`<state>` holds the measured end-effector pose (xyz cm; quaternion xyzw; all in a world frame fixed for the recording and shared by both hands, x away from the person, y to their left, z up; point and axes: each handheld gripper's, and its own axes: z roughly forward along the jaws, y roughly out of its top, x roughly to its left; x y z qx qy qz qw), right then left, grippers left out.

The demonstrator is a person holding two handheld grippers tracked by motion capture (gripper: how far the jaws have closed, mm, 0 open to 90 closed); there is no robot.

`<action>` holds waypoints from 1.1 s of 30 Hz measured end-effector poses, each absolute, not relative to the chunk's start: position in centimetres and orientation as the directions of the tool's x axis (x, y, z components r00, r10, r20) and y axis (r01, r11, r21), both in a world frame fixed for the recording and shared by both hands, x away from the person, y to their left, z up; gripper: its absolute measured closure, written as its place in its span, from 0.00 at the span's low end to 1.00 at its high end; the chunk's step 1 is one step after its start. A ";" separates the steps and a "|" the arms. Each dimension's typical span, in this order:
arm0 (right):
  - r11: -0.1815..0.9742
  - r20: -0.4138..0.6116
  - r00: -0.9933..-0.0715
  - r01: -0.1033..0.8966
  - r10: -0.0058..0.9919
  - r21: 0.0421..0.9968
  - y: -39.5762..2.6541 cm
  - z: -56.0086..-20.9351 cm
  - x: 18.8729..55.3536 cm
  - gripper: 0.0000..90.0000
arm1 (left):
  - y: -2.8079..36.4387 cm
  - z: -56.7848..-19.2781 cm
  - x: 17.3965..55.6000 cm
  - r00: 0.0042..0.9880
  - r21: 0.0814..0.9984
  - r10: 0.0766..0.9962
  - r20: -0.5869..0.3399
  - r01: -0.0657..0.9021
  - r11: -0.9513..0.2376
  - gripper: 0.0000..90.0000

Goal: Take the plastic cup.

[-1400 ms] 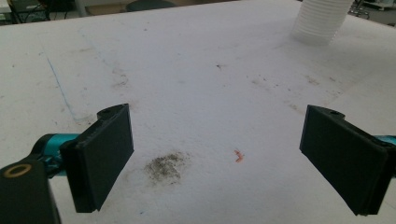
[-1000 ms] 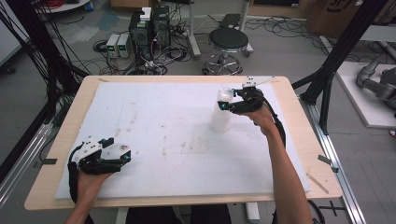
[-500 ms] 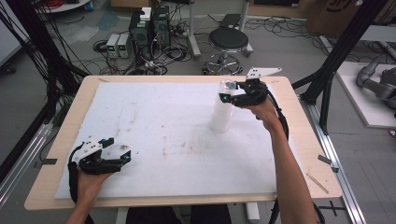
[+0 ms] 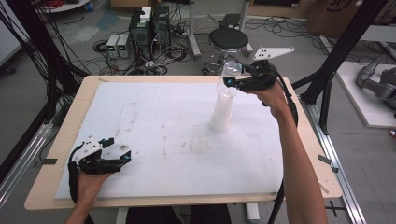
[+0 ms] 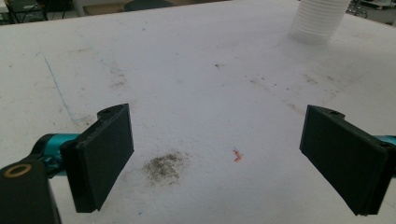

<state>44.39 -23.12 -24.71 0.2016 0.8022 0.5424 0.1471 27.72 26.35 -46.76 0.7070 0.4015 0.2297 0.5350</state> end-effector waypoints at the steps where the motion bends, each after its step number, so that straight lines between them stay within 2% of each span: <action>1: 0.326 -0.020 -0.875 0.159 0.484 0.932 -23.2 -24.4 44.3 0.42 | 26.3 -46.8 27.7 0.572 0.941 0.814 -0.105 0.322 -0.105 0.11; 13: 0.321 -0.013 -0.886 0.155 0.464 0.934 -23.0 -23.4 41.9 0.42 | 26.5 -46.7 27.7 0.578 0.941 0.808 -0.110 0.322 -0.102 0.11; 18: 0.291 0.020 -0.912 0.151 0.409 0.945 -21.8 -24.6 39.2 0.42 | 26.5 -46.8 27.8 0.579 0.938 0.807 -0.117 0.330 -0.101 0.11; 25: 0.306 0.012 -0.939 0.124 0.343 0.944 -19.6 -26.8 35.8 0.42 | 26.5 -46.8 27.7 0.588 0.941 0.801 -0.112 0.322 -0.105 0.11; 33: 0.301 0.028 -0.947 0.130 0.320 0.945 -17.6 -29.8 33.0 0.42 | 26.4 -46.7 27.6 0.592 0.942 0.799 -0.105 0.316 -0.111 0.11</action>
